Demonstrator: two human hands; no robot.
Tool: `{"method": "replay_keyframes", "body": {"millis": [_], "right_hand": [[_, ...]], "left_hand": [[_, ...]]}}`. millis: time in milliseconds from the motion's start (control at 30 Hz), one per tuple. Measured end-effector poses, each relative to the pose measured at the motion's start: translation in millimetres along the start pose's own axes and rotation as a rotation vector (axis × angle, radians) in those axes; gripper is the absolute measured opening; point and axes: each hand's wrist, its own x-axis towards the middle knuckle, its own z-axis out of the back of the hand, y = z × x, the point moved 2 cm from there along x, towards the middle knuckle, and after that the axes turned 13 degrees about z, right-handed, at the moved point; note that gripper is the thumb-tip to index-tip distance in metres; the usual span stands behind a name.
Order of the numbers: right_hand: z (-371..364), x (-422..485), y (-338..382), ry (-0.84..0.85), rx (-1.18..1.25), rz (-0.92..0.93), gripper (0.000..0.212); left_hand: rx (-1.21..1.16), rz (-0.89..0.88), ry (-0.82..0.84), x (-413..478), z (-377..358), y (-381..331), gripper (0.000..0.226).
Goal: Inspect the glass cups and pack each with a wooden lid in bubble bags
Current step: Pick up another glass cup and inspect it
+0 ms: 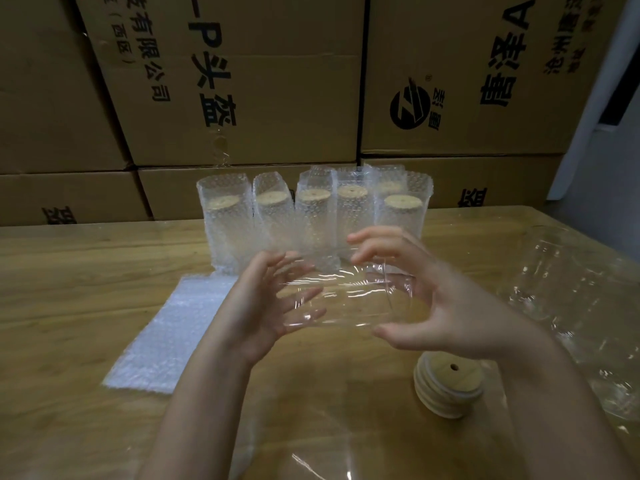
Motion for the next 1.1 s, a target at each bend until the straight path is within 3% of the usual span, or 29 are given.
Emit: {"method": "replay_keyframes", "body": {"millis": [133, 300, 433, 500, 633, 733, 833, 933, 1100], "right_hand": [[-6, 3, -4, -0.081, 0.015, -0.039, 0.064], [-22, 13, -6, -0.469, -0.01, 0.01, 0.069], [-30, 15, -9, -0.822, 0.131, 0.058, 0.062], [-33, 16, -11, -0.941, 0.177, 0.029, 0.061], [-30, 15, -14, -1.072, 0.248, -0.006, 0.049], [-24, 14, -16, -1.03, 0.209, -0.038, 0.041], [-31, 17, -10, -0.895, 0.135, 0.014, 0.04], [-46, 23, -5, -0.792, 0.1, 0.085, 0.044], [-72, 27, -8, -0.676, 0.125, 0.126, 0.049]], "left_hand": [[0.014, -0.073, -0.093, 0, 3, -2, 0.024], [0.119, -0.315, -0.141, -1, -5, -4, 0.03], [0.561, -0.563, -0.261, -7, -12, 0, 0.026], [0.798, -0.636, -0.215, -12, -24, 8, 0.031], [1.1, -0.664, -0.072, -22, -50, 25, 0.076], [1.053, -0.607, -0.112, -27, -60, 26, 0.091], [0.861, -0.582, -0.203, -26, -58, 18, 0.078], [0.64, -0.546, -0.148, -25, -56, 13, 0.057], [0.355, -0.625, -0.2, -26, -53, 8, 0.06]]}}
